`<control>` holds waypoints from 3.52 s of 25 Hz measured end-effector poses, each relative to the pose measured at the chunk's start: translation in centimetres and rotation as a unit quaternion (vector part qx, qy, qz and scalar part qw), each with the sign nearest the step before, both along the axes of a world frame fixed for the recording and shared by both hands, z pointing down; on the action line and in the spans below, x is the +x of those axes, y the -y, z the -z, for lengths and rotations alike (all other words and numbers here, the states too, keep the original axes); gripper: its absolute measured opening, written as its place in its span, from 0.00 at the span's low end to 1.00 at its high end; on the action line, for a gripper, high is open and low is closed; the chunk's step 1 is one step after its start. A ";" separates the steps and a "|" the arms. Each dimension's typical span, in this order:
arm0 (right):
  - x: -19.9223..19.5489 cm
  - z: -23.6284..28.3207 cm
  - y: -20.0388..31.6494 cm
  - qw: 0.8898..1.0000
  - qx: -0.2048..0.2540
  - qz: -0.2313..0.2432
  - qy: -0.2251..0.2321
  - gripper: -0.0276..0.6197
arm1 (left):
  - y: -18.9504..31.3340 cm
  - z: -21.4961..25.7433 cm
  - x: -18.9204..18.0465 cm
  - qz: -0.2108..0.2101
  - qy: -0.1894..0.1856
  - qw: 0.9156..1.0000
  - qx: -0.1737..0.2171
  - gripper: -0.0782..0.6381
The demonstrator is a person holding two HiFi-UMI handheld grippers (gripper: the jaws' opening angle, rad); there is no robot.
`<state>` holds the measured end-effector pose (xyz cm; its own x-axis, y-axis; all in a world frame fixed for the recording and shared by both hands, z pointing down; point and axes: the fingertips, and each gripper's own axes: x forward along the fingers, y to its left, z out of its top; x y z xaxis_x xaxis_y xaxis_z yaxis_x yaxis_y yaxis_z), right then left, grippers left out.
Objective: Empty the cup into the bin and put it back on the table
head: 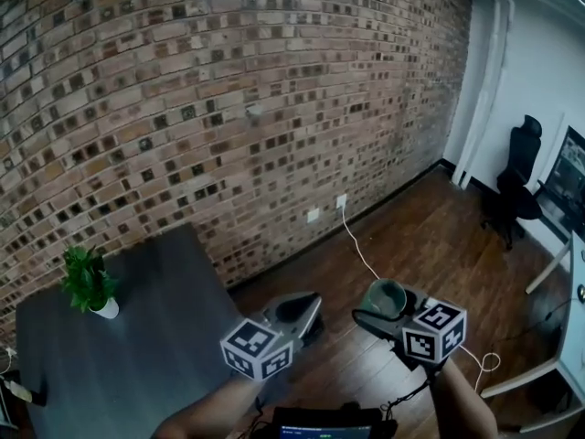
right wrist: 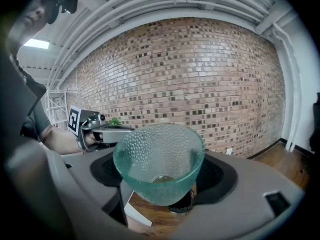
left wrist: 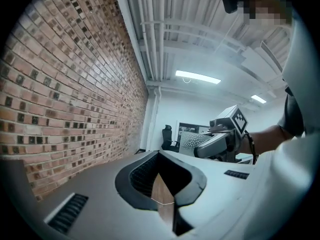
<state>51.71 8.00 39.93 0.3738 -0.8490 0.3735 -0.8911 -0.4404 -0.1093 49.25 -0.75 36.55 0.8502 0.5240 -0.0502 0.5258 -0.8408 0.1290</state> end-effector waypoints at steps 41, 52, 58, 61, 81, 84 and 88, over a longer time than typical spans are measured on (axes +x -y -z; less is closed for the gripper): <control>16.7 0.1 11.7 0.950 -0.042 0.309 -0.008 0.66 | 9.0 1.1 7.5 0.342 0.018 0.938 0.044 0.11; 18.5 -2.8 15.1 0.939 -0.131 0.317 -0.029 0.66 | 10.8 -0.2 5.1 0.357 0.034 0.933 0.039 0.11; 19.1 -3.4 15.4 0.923 -0.204 0.311 -0.094 0.66 | 12.1 -0.6 3.2 0.379 0.034 0.924 0.035 0.11; 19.4 -3.8 15.9 0.909 -0.240 0.314 -0.130 0.66 | 12.7 -1.0 2.5 0.391 0.035 0.919 0.031 0.11; 21.6 -5.9 17.3 0.846 -0.363 0.318 -0.227 0.66 | 17.2 -1.6 0.9 0.442 0.026 0.897 0.007 0.11; 21.8 -6.0 17.2 0.834 -0.376 0.322 -0.242 0.66 | 17.4 -1.3 0.9 0.440 0.023 0.898 0.008 0.11; 21.8 -5.6 17.3 0.823 -0.382 0.330 -0.260 0.66 | 17.7 -1.6 1.3 0.441 0.028 0.897 0.011 0.11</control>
<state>73.49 -9.34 45.55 0.2044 -0.5224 0.8279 -0.8026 0.3947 0.4472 50.51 -18.42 38.16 0.9356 -0.3530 0.0079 -0.3516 -0.9293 0.1129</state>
